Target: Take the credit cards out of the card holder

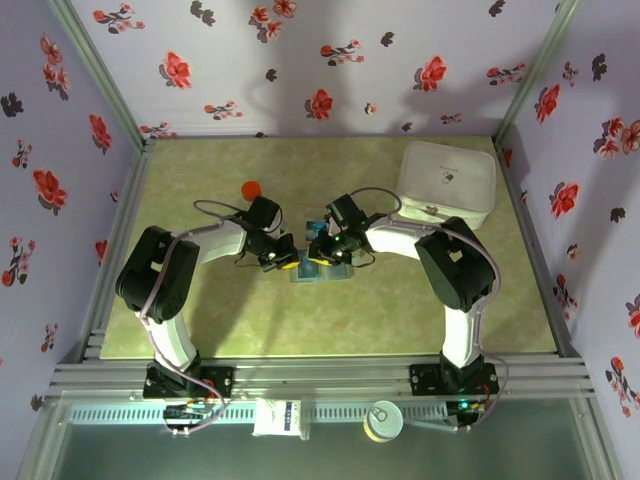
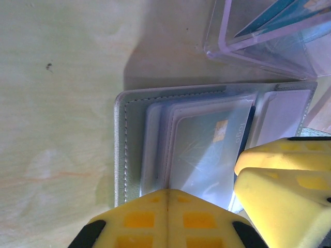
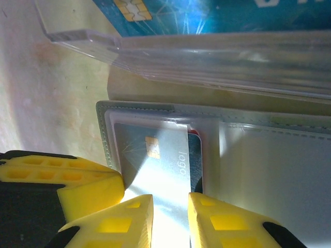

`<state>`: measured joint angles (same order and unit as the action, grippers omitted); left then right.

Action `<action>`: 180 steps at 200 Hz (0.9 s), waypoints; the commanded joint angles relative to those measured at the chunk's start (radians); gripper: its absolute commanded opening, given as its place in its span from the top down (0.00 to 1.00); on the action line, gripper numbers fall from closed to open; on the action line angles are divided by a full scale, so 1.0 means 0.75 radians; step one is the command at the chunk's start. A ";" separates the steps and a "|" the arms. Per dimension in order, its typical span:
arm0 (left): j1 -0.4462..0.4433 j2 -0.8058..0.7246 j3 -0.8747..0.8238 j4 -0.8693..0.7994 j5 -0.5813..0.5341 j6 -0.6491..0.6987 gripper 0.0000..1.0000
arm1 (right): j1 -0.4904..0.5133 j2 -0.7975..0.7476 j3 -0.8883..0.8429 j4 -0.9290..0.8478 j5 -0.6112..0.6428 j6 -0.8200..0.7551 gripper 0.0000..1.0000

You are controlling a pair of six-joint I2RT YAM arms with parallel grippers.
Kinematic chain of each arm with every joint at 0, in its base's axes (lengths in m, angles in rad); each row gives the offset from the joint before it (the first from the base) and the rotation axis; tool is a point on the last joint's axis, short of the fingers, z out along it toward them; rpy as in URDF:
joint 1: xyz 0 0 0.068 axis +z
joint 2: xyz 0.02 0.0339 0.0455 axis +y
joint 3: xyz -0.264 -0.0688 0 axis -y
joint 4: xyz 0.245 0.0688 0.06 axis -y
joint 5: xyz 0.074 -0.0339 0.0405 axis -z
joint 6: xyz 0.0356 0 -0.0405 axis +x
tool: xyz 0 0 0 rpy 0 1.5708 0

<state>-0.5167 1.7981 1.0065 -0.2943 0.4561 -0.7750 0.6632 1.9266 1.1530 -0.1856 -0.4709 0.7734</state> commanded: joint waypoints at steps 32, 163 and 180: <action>0.006 0.045 -0.002 -0.067 -0.049 0.042 0.99 | 0.005 0.026 0.014 -0.095 0.064 -0.079 0.77; 0.006 0.023 0.014 -0.071 -0.027 0.040 0.98 | 0.007 -0.011 0.020 -0.108 0.173 -0.186 0.77; 0.006 0.016 0.016 -0.074 -0.029 0.045 0.98 | 0.007 -0.012 0.025 -0.108 0.169 -0.188 0.77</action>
<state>-0.5167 1.7988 1.0100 -0.2993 0.4561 -0.7708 0.6659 1.9186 1.1599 -0.2417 -0.3840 0.6621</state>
